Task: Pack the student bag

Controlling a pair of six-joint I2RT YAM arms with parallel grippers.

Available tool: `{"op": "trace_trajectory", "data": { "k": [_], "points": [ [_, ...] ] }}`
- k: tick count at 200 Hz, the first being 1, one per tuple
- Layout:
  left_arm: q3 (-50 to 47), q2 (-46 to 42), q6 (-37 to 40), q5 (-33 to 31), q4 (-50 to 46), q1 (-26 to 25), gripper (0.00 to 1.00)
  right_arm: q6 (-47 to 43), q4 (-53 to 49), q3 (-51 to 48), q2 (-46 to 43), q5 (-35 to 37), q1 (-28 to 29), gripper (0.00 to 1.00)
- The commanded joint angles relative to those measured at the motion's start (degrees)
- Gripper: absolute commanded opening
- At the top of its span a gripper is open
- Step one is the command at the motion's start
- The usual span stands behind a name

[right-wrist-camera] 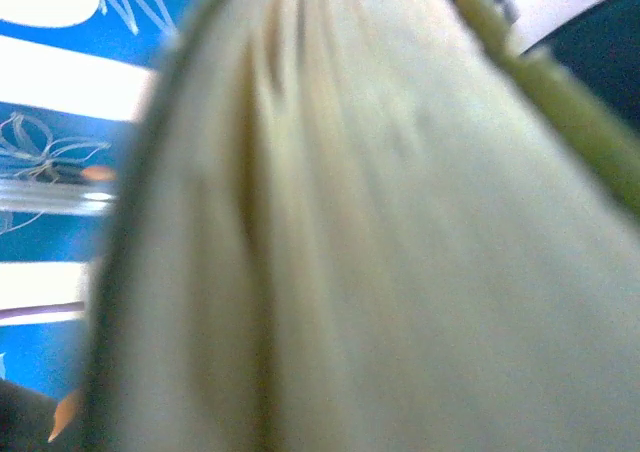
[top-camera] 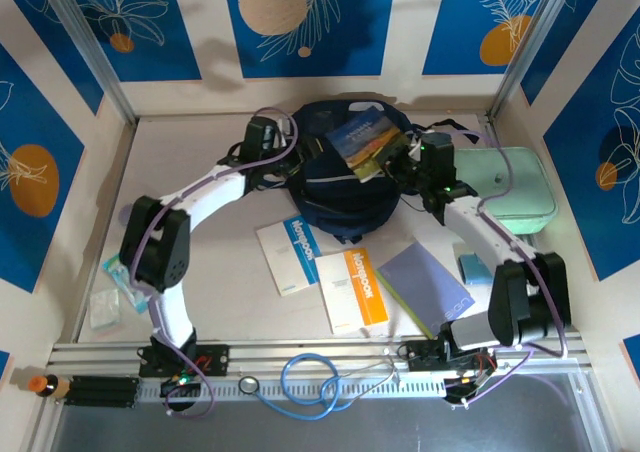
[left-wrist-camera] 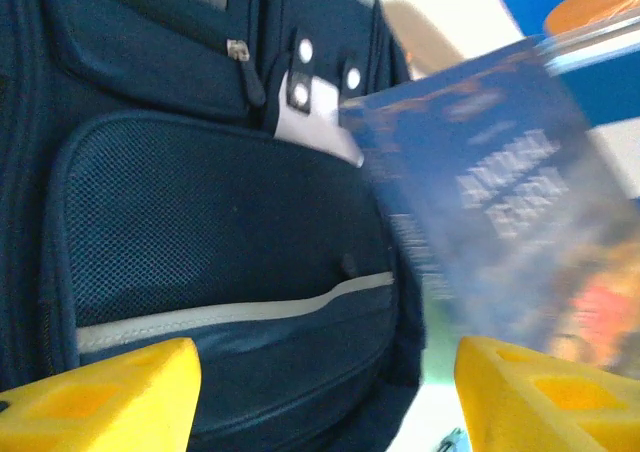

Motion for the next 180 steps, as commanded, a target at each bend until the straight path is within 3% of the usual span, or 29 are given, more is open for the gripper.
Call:
{"op": "trace_trajectory", "data": {
  "k": [1, 38, 66, 137, 152, 180],
  "points": [
    [7.32, 5.68, 6.79, 3.58, -7.93, -2.31, 0.68, -9.46, -9.45, -0.04, -4.11, 5.13, -2.36, 0.01],
    [19.59, 16.07, 9.99, -1.34, -20.52, -3.30, 0.67, -12.96, -17.31, 0.65, -4.56, 5.34, -6.85, 0.01],
    [20.29, 19.19, 9.38, -4.61, -24.75, -3.36, 0.66, -15.02, -21.07, 2.57, -0.86, 4.02, -7.92, 0.01],
    [2.58, 9.96, 8.68, -12.13, -24.06, -3.10, 0.67, -20.48, -21.74, 9.63, 13.04, -2.19, -1.81, 0.00],
    [1.87, 8.09, 12.12, -11.78, -23.94, -3.14, 0.67, -20.67, -20.26, 10.76, 13.96, -4.01, -1.44, 0.00],
    [7.93, 6.19, 26.50, -13.41, -30.20, -3.60, 0.70, -20.33, -19.62, 12.98, 12.09, -5.96, -2.86, 0.00]
  ]
}}
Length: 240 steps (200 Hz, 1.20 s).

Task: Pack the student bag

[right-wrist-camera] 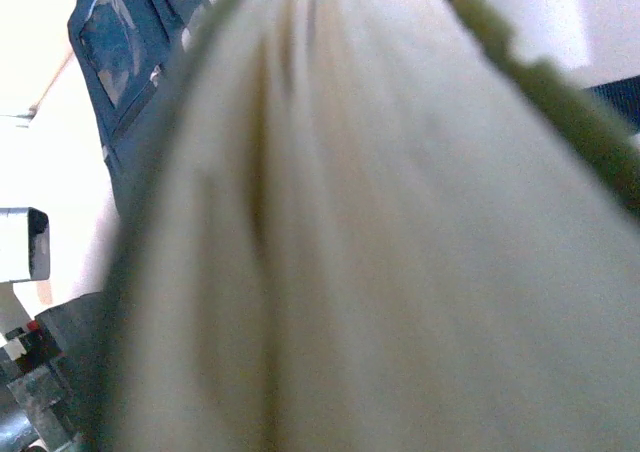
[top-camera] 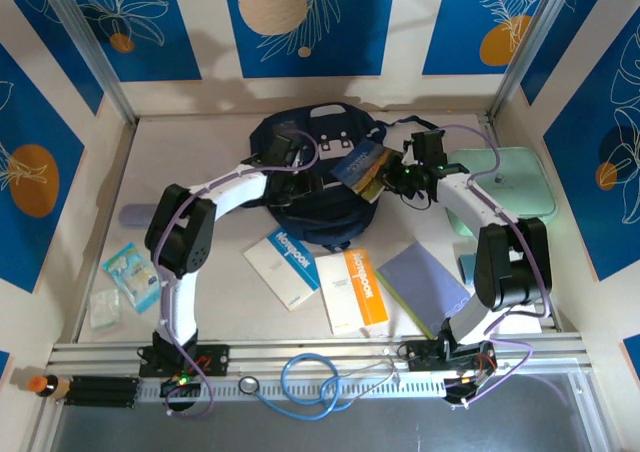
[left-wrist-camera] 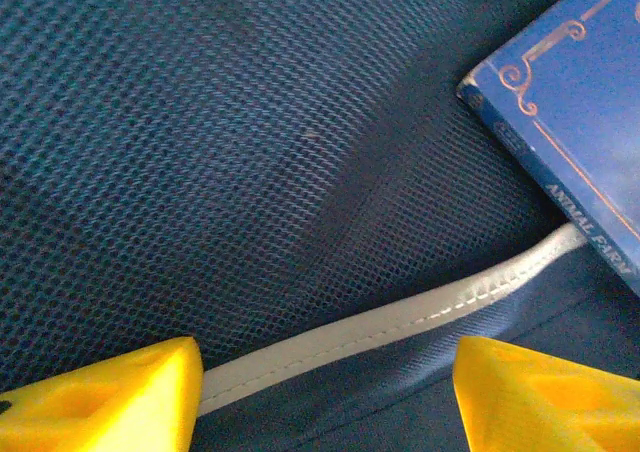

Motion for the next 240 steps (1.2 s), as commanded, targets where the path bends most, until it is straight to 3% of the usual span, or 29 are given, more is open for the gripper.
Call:
{"op": "trace_trajectory", "data": {
  "k": [1, 37, 74, 138, 240],
  "points": [
    [3.69, -1.94, 13.16, -2.94, -9.23, -0.42, 0.70, -1.62, 0.20, 2.98, -1.58, -3.88, -1.07, 0.00],
    [9.03, -4.31, 34.13, -7.20, -15.45, -3.98, 0.76, -1.30, 0.12, 1.40, -8.80, -3.73, -5.01, 0.01],
    [10.94, -2.75, 45.78, -9.13, -17.28, -7.45, 0.78, -1.96, -1.39, -3.09, -14.79, -1.76, -8.71, 0.01],
    [21.42, 6.06, 52.56, -9.41, -22.83, -8.38, 0.64, -2.11, -2.84, -6.83, -21.05, -0.06, -11.16, 0.01],
    [26.28, 12.08, 59.79, -9.51, -27.27, -8.51, 0.64, -0.18, -2.40, -9.07, -21.52, 0.39, -11.72, 0.01]
  ]
}}
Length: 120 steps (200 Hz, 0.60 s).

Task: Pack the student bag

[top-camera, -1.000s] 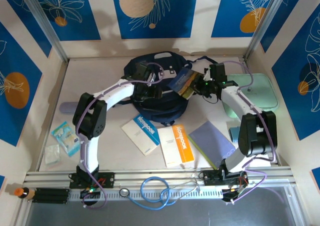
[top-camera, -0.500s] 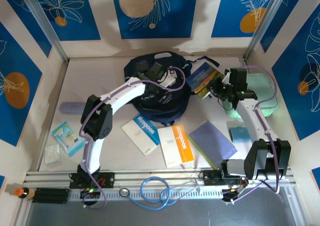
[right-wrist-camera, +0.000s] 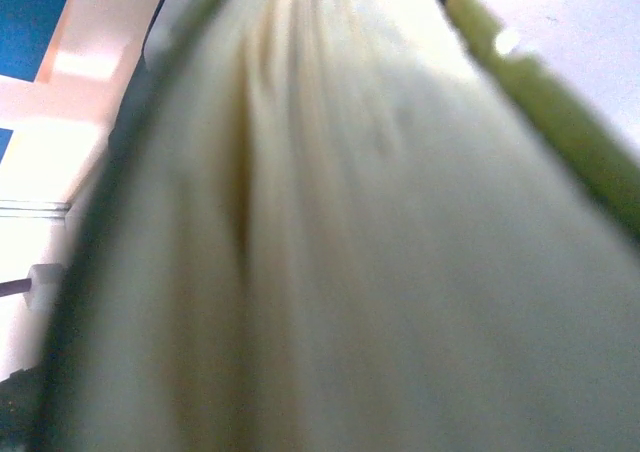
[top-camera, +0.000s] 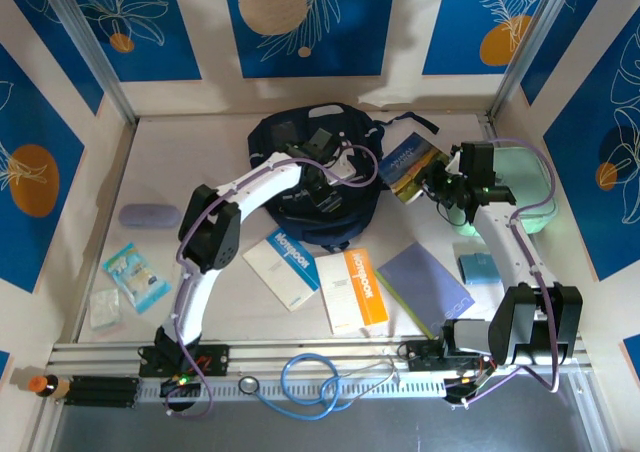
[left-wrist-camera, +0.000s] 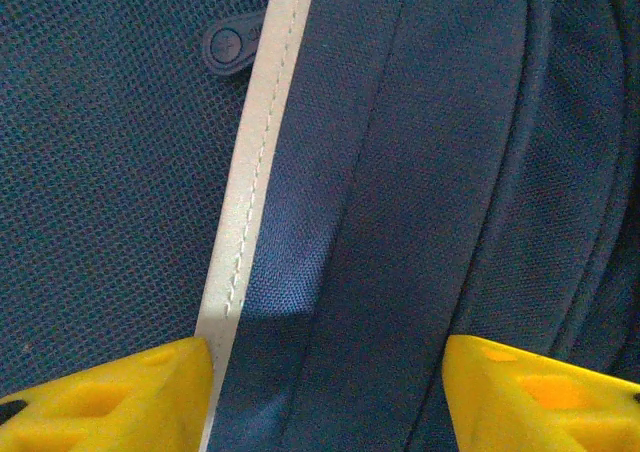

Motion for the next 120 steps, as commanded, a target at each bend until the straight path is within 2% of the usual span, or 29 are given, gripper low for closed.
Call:
{"op": "trace_trajectory", "data": {
  "k": [1, 19, 52, 67, 78, 100, 120],
  "points": [
    [1.46, 1.47, 2.58, -0.18, -2.84, -0.16, 0.64, 0.29, 2.62, -0.28, -2.09, -0.55, -0.34, 0.01],
    [1.54, 1.66, 2.73, 0.40, -3.18, -0.18, 0.64, 0.47, 2.71, -0.39, -2.09, -0.67, -0.34, 0.01],
    [1.39, 0.72, 4.12, 7.79, -5.01, -0.19, 0.68, 0.96, 2.71, -0.64, -2.04, -0.50, -0.33, 0.01],
    [1.20, 0.44, 4.51, 9.02, -5.32, -0.19, 0.69, 1.26, 2.79, -0.82, -1.99, -0.37, -0.35, 0.01],
    [0.56, 0.31, 4.07, 6.77, -3.85, -0.20, 0.68, 1.51, 2.96, -1.01, -2.00, -0.36, -0.28, 0.01],
    [0.59, 1.84, 2.70, -3.19, -1.13, -0.27, 0.61, 1.66, 2.97, -1.35, -2.00, -0.33, -0.24, 0.01],
    [1.70, 3.26, 2.67, -6.54, -1.38, -0.33, 0.54, 1.79, 2.97, -1.39, -2.10, -0.02, -0.19, 0.01]
  ]
}}
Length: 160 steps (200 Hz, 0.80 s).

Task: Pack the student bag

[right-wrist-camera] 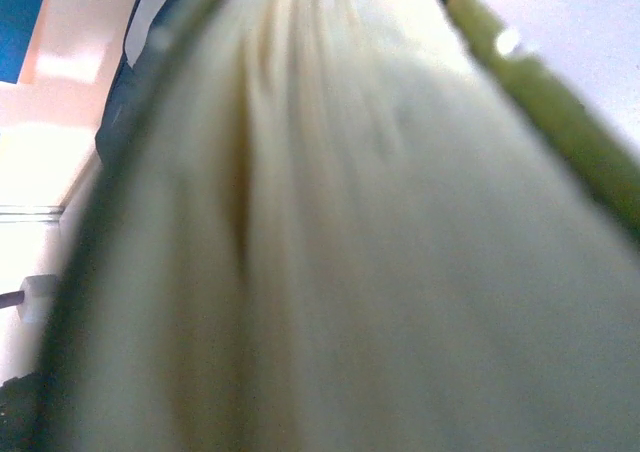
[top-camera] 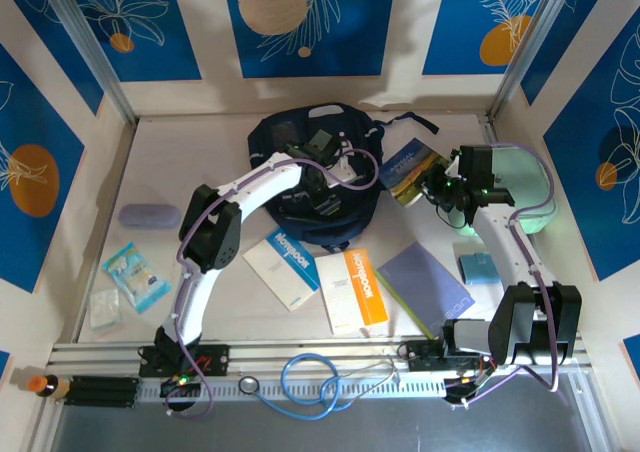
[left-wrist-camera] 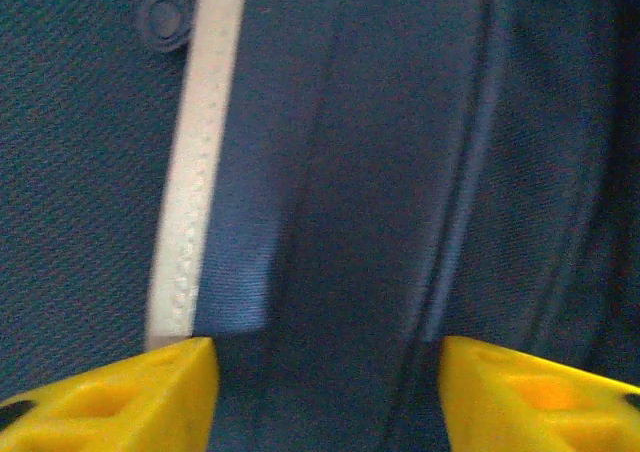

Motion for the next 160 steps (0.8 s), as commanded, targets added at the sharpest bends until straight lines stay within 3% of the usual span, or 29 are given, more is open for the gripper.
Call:
{"op": "trace_trajectory", "data": {
  "k": [1, 32, 52, 89, 160],
  "points": [
    [1.73, 2.81, 0.09, -6.51, -0.01, -0.30, 0.53, 0.33, 2.93, -0.15, -2.09, -0.17, -0.13, 0.01],
    [1.83, 3.19, 1.70, -4.00, -1.75, -0.73, 0.55, 0.59, 2.93, -0.41, -2.54, 0.28, -0.16, 0.01],
    [1.78, 3.13, 1.89, -5.56, -1.50, -1.01, 0.52, 0.68, 2.84, -0.53, -2.99, 0.54, -0.15, 0.01],
    [2.40, 0.59, -0.27, -6.12, 0.38, -1.00, 0.27, 0.64, 2.45, -0.79, -4.73, 1.98, -0.27, 0.01],
    [0.49, -8.77, -5.67, -8.58, 6.39, -0.98, 0.00, 0.59, 0.39, -3.15, -12.16, 8.22, -0.47, 0.01]
  ]
}}
